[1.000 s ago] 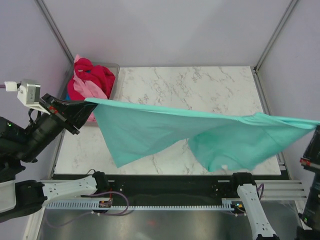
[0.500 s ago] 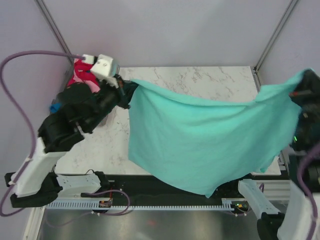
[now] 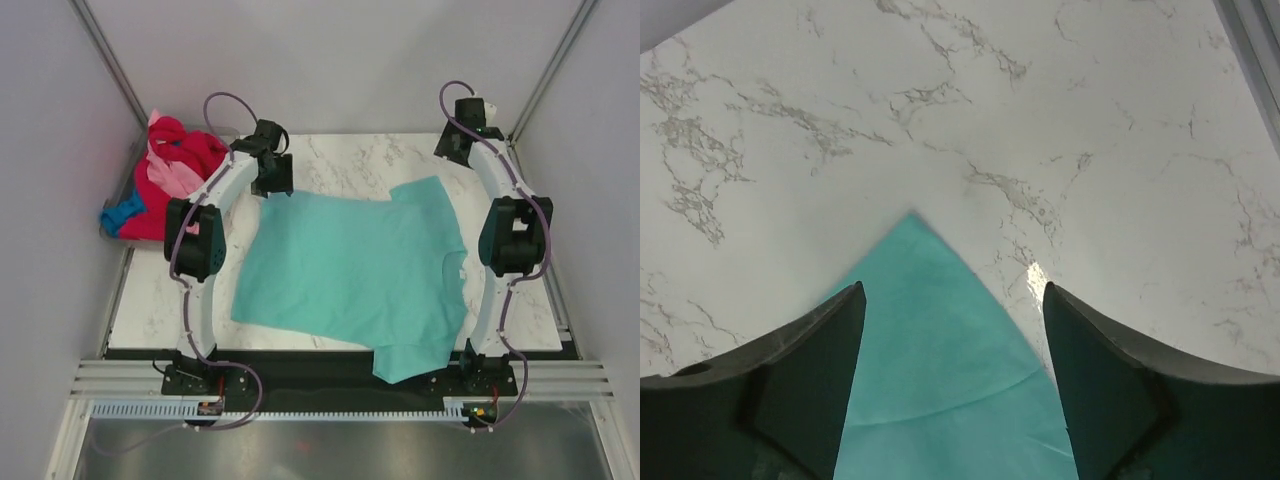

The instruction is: Fold and stack the t-shirts

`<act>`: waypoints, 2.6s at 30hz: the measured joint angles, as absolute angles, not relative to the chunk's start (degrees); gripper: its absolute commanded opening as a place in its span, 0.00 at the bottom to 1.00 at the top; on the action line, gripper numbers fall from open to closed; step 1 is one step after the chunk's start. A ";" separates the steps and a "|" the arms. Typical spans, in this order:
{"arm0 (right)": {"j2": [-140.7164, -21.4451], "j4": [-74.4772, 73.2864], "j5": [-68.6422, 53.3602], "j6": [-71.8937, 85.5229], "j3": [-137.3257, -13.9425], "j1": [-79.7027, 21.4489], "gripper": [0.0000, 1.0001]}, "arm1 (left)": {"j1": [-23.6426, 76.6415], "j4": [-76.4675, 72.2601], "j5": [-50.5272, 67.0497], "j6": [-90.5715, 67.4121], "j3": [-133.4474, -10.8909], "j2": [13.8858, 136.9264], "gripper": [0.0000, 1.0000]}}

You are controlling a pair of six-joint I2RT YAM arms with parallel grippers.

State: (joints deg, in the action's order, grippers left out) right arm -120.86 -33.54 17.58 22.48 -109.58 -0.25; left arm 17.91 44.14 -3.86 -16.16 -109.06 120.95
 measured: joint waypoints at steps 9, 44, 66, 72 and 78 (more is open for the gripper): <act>-105.27 -32.34 14.72 22.06 -100.53 -0.25 0.87 | 17.72 47.55 -2.35 -18.22 -102.52 114.69 0.70; -139.41 -30.85 3.84 25.23 -118.02 -1.89 0.83 | 16.49 25.34 4.99 -33.41 -69.80 107.55 0.68; -104.33 -36.38 -2.83 24.34 -97.01 -1.08 0.89 | 16.16 31.70 -0.71 -32.80 -53.69 71.05 0.68; -69.84 -32.56 -1.30 29.39 -64.82 -6.68 0.88 | 14.66 33.71 -2.46 -35.97 -41.54 69.30 0.64; -52.93 -33.43 -4.14 35.44 -42.19 -13.26 0.88 | 14.41 30.13 -3.40 -40.07 -37.69 68.23 0.61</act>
